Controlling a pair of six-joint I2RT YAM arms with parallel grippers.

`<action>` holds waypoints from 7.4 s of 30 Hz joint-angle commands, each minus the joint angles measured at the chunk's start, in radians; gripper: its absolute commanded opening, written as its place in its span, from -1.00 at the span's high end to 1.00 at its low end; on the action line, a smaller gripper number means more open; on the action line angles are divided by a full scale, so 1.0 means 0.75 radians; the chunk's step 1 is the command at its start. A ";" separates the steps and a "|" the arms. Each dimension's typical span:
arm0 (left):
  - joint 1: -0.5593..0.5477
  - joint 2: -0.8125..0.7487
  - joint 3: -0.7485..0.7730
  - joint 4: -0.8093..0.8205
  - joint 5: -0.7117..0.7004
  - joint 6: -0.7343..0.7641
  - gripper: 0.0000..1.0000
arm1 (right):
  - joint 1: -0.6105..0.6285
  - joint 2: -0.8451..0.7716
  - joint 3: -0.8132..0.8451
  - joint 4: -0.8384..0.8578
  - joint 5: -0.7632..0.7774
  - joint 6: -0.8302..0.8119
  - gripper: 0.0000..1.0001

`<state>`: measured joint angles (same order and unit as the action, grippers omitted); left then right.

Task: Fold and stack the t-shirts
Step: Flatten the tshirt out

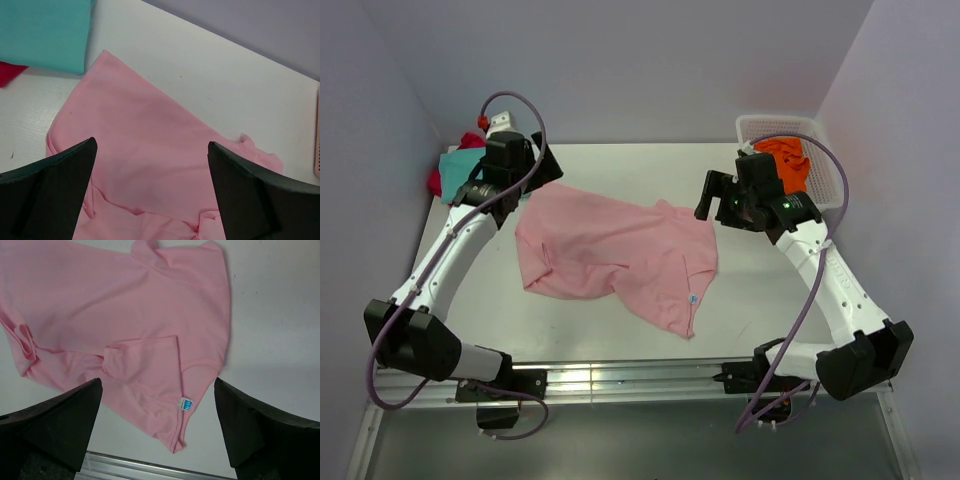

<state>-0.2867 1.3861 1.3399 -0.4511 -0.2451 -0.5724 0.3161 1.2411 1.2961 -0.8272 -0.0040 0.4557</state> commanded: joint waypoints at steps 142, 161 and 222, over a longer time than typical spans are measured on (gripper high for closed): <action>0.345 0.625 1.417 -0.069 0.629 -0.190 1.00 | -0.262 0.741 1.425 0.407 -0.430 0.239 1.00; 0.225 -0.404 -0.786 -0.229 0.296 -0.334 0.15 | 0.230 -0.202 -0.718 0.510 -0.310 0.317 -0.93; 0.151 1.197 0.766 -0.339 0.171 -0.079 0.99 | 0.237 0.372 -0.685 0.373 0.124 0.184 1.00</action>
<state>-0.1791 2.2684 1.8290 -0.6712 -0.0761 -0.6640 0.5060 1.5265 0.7807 -0.4221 -0.0200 0.5877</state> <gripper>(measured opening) 0.012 0.006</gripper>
